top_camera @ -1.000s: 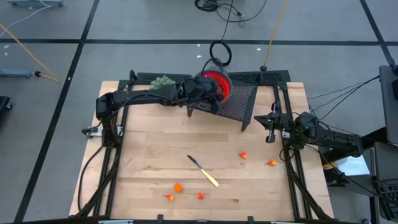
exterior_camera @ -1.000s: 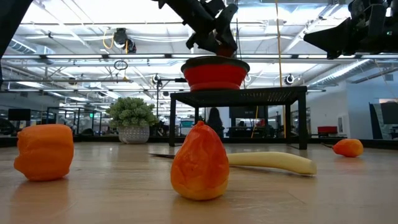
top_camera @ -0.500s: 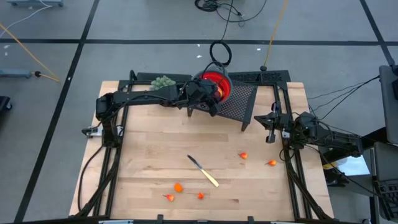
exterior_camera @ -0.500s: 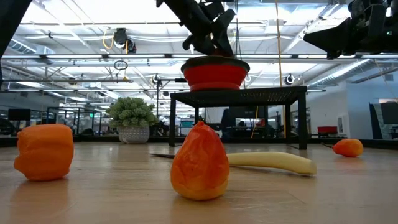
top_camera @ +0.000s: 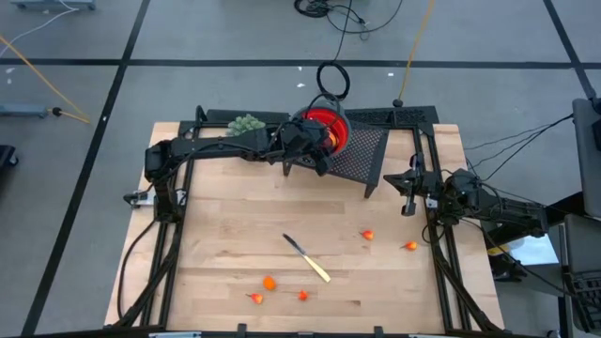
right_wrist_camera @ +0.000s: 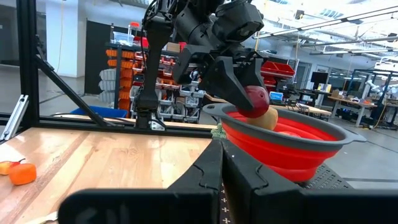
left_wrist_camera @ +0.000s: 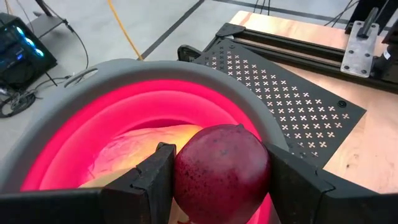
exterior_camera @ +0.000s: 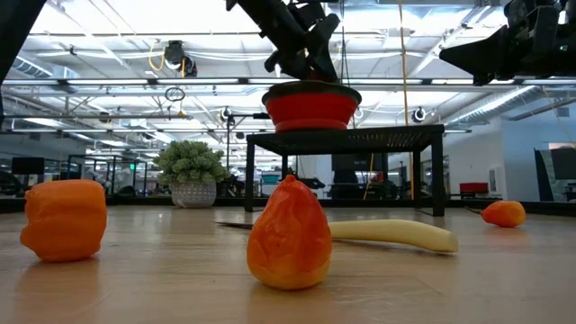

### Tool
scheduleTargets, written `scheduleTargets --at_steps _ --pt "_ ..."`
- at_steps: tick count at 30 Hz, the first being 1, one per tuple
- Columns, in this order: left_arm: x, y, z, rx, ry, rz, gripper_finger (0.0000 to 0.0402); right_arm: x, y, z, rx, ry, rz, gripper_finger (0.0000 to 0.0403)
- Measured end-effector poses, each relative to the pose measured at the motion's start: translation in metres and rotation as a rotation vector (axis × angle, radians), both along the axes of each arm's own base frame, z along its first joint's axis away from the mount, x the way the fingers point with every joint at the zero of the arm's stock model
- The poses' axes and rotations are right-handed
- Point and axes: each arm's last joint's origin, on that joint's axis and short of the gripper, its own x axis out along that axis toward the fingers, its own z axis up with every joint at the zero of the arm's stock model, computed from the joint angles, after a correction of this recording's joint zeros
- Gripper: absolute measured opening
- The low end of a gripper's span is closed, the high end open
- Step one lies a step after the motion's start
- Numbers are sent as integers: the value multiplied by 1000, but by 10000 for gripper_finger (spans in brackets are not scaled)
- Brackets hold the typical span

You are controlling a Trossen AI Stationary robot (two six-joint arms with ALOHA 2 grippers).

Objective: Pick & Place Fruit
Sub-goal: Put the red pomegranate into the red strainer bowl on the shelf, then put the orange into the red strainer bowl on the shelf

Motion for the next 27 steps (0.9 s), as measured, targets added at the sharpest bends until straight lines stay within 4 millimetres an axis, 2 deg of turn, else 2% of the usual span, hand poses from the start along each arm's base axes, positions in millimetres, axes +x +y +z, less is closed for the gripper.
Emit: scheduleTargets --at_steps 8,22,27 --pt "-1 0 -1 12 27 -18 215 0 0 0 0 0 0 0" --pt "0 0 0 28 22 -9 282 0 0 0 0 0 1 0" --pt "-7 -1 16 42 -37 -5 283 0 0 0 0 -1 1 0"
